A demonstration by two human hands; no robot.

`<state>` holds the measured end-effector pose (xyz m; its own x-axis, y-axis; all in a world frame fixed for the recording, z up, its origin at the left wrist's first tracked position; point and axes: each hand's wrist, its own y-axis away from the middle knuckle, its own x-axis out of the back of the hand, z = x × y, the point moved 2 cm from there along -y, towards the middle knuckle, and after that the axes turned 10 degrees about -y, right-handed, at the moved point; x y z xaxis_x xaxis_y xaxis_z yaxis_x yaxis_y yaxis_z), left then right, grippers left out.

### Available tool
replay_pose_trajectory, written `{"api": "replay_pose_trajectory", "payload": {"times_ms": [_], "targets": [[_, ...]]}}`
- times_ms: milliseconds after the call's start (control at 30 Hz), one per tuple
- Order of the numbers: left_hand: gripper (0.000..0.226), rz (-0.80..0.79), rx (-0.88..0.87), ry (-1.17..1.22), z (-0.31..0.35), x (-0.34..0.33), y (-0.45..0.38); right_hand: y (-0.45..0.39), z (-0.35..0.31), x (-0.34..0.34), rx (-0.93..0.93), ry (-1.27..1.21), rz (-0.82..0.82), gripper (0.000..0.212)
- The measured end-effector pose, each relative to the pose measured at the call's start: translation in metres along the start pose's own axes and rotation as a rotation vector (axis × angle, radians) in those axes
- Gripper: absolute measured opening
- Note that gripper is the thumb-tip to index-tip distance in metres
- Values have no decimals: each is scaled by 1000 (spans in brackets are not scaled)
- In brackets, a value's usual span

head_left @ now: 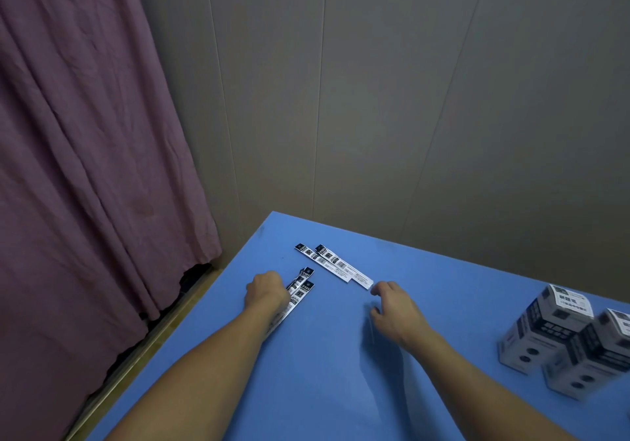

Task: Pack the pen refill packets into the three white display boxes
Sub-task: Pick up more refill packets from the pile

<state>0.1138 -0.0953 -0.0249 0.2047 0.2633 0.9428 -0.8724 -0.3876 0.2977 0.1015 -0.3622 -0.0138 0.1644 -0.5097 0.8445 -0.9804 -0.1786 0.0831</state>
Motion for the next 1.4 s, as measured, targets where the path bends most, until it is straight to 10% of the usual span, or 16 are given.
{"api": "replay_pose_trajectory", "payload": {"times_ms": [1400], "targets": [[22,185,-407,139,52,36,12,26,7,33,-195,55,-99,47]]}}
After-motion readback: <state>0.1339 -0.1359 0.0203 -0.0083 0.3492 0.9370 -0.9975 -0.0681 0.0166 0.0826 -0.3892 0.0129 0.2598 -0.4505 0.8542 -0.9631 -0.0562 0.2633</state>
